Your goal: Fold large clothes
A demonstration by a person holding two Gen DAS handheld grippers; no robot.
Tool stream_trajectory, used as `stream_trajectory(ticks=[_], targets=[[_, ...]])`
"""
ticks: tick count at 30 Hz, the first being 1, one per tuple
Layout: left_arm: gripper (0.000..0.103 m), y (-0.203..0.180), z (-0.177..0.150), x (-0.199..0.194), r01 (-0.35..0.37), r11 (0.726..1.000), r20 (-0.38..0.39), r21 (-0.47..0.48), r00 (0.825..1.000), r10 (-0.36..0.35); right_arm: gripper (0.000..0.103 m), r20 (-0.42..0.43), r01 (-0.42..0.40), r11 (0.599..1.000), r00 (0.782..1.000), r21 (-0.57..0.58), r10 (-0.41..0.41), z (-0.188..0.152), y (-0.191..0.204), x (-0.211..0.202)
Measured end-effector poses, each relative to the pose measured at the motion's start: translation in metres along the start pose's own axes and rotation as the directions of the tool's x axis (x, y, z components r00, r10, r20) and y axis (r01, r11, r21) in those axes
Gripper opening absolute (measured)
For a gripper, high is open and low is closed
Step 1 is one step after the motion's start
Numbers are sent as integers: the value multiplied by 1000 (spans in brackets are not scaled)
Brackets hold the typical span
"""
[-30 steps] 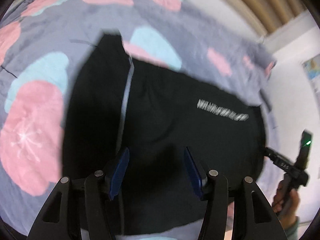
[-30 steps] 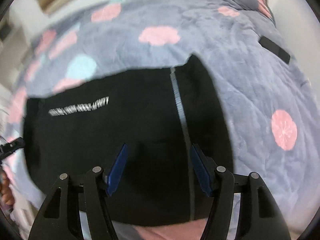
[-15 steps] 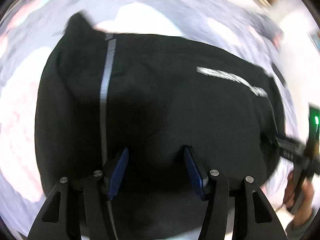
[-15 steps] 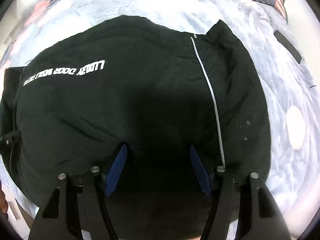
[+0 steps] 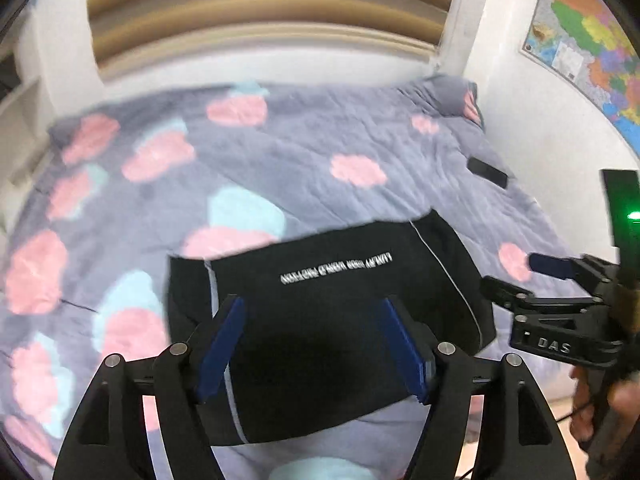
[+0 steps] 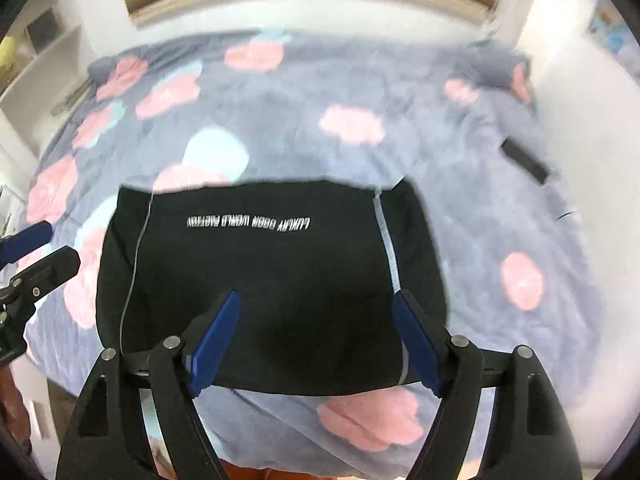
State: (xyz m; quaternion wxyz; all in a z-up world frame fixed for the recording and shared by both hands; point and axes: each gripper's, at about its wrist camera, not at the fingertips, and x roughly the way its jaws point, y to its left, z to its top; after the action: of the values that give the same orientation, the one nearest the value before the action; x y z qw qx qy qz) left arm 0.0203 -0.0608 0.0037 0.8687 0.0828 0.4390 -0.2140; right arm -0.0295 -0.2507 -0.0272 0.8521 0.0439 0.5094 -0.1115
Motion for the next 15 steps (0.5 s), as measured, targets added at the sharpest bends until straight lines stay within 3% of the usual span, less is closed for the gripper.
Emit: stream_trajectory(ticks=[2,7,15], targets=[[73,-7,2,-21,-73,997,29,10,997,72,80,46,22,999,999,26,-23,4,-1,-21],[75,-14,-6,-61,-119,993,83,-13,989,119,83,106,28,996,994,88,-37,0,2,-56],[75,-11,-20,-62,-79,993,39,-93,996,83,83,124,21,997,992,76,-30,-5,12,-69]])
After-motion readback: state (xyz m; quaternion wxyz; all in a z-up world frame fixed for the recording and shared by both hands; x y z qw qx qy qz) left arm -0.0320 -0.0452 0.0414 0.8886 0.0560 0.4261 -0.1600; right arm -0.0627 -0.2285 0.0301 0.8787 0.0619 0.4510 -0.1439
